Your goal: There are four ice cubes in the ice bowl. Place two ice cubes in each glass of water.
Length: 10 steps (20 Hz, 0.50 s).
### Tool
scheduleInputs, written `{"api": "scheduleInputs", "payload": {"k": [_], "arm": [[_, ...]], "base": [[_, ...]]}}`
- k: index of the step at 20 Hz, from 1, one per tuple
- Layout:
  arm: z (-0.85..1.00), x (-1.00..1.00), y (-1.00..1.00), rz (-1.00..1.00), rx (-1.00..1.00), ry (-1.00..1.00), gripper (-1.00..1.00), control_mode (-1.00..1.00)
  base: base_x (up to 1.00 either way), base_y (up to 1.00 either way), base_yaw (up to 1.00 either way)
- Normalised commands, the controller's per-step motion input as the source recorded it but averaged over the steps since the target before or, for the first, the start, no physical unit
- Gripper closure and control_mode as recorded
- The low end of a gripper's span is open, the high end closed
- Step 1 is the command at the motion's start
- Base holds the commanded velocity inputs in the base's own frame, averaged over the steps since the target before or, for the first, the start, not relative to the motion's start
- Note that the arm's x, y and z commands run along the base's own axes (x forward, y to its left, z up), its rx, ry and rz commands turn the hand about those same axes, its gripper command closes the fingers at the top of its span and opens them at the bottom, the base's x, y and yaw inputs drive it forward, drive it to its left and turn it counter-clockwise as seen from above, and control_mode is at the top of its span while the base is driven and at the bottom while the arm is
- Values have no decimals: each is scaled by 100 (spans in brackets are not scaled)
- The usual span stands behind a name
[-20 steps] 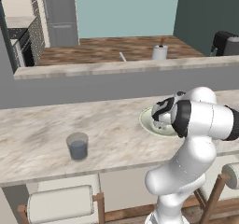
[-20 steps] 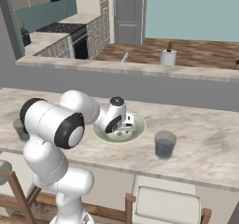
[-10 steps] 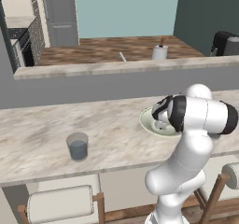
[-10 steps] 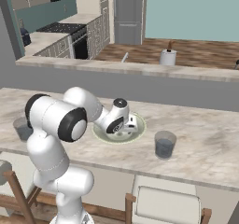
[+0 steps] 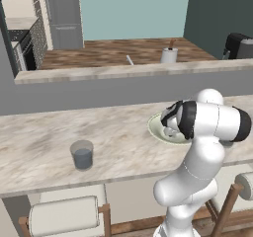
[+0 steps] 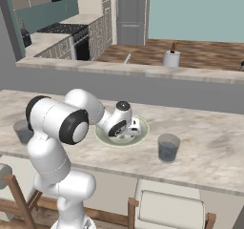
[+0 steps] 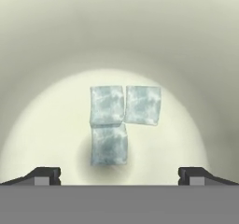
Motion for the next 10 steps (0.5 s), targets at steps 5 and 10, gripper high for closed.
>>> {"api": "scheduleInputs", "payload": {"k": [5, 10], "arm": [[0, 0, 0, 0, 0, -4, -100, -100], [0, 0, 3, 0, 0, -4, -100, -100]], "base": [[0, 0, 0], [0, 0, 0]]}}
